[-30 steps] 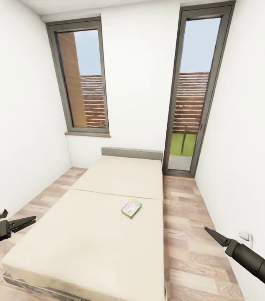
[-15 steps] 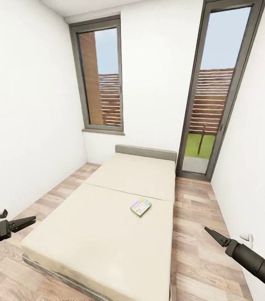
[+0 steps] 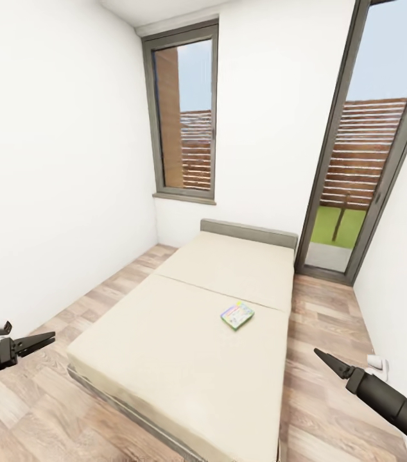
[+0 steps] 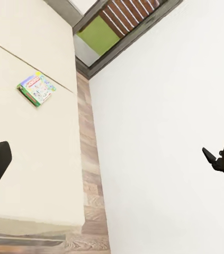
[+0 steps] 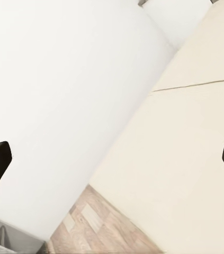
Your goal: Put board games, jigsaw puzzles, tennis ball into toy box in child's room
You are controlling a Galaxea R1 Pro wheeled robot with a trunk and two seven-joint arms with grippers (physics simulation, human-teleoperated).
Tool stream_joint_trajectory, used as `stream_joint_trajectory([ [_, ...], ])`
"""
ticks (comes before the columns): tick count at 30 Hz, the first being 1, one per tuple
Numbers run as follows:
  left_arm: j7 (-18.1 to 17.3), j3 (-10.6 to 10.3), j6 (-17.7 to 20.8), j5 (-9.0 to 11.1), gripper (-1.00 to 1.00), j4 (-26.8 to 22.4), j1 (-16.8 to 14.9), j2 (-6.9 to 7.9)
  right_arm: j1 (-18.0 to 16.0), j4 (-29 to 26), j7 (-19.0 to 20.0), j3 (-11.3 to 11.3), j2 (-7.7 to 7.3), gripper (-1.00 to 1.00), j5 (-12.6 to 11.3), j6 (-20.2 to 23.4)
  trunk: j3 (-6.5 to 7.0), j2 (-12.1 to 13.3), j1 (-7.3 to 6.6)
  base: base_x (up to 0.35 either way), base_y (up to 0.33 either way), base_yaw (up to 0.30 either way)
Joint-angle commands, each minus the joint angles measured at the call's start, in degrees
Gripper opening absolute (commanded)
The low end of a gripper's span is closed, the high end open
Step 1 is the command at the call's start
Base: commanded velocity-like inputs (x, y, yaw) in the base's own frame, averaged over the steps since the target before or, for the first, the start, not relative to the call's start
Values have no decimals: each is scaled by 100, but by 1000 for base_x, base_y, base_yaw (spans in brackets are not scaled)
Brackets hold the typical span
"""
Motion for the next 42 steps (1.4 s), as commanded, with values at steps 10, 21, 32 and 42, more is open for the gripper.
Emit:
stream_joint_trajectory([
  [10, -26, 4, 64, -8, 100, 1, -7, 0, -4, -1, 4, -6, -18, 100, -23, 45, -61, -14, 2, -62, 0, 261],
  [21, -26, 9, 63, -4, 100, 1, -7, 0, -4, -1, 0, -1, -1, 100, -21, 45, -116, -14, 2, -6, 0, 259],
  [32, -26, 7, 59, 0, 100, 1, -7, 5, -4, -1, 0, 3, 9, 100, -23, 45, -174, -14, 2, -1, 0, 250],
  [42, -26, 9, 61, 1, 100, 1, -7, 5, -4, 2, 2, 3, 15, 100, -23, 45, -227, -14, 2, 0, 0, 245],
])
